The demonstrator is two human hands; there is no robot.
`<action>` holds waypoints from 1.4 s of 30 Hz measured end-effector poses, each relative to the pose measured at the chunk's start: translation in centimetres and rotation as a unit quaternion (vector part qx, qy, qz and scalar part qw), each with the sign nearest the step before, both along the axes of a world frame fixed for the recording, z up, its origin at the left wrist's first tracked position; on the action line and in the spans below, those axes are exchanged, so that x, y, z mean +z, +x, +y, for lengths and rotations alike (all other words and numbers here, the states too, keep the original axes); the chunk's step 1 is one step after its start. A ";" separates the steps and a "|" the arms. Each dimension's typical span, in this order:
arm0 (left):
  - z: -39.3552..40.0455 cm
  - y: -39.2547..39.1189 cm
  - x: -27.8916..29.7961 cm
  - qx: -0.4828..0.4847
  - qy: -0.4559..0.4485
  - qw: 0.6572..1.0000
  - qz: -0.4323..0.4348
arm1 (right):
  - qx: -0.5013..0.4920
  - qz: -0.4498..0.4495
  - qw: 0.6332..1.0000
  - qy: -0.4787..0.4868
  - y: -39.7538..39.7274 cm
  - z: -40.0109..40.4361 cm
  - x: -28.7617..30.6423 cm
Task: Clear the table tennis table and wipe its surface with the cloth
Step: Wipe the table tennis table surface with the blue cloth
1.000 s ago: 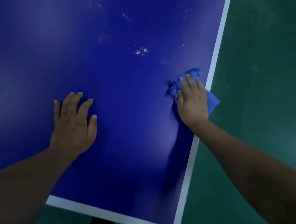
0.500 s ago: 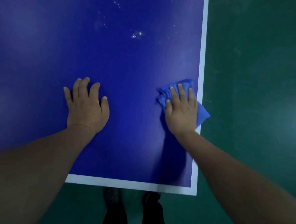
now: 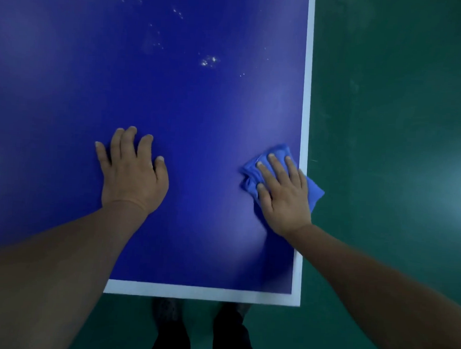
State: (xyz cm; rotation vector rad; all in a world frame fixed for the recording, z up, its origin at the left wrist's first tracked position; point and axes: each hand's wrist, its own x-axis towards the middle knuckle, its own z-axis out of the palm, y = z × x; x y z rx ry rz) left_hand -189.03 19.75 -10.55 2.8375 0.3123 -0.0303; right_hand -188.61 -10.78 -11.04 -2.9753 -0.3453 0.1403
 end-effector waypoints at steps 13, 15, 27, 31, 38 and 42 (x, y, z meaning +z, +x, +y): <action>0.2 0.1 -0.4 0.013 -0.010 1.000 -0.006 | -0.134 0.024 0.991 0.002 12.9 2.8 0.6; 0.1 0.0 -0.7 0.022 -0.003 1.000 -0.007 | -0.137 0.024 0.990 0.006 14.8 2.7 0.5; -8.3 5.5 -0.8 0.351 -0.025 0.936 -0.017 | 0.019 -0.033 0.999 0.033 23.1 -0.9 -0.4; -8.3 5.3 -1.0 0.363 -0.013 0.932 -0.024 | 0.286 -0.082 0.953 0.049 19.6 -2.7 -1.1; -8.3 5.3 -0.8 0.400 -0.006 0.917 -0.014 | 0.524 0.005 0.848 0.084 20.2 21.5 -1.1; -7.8 5.4 -1.2 0.395 -0.005 0.918 0.022 | 0.606 0.001 0.793 0.064 22.9 30.2 -0.8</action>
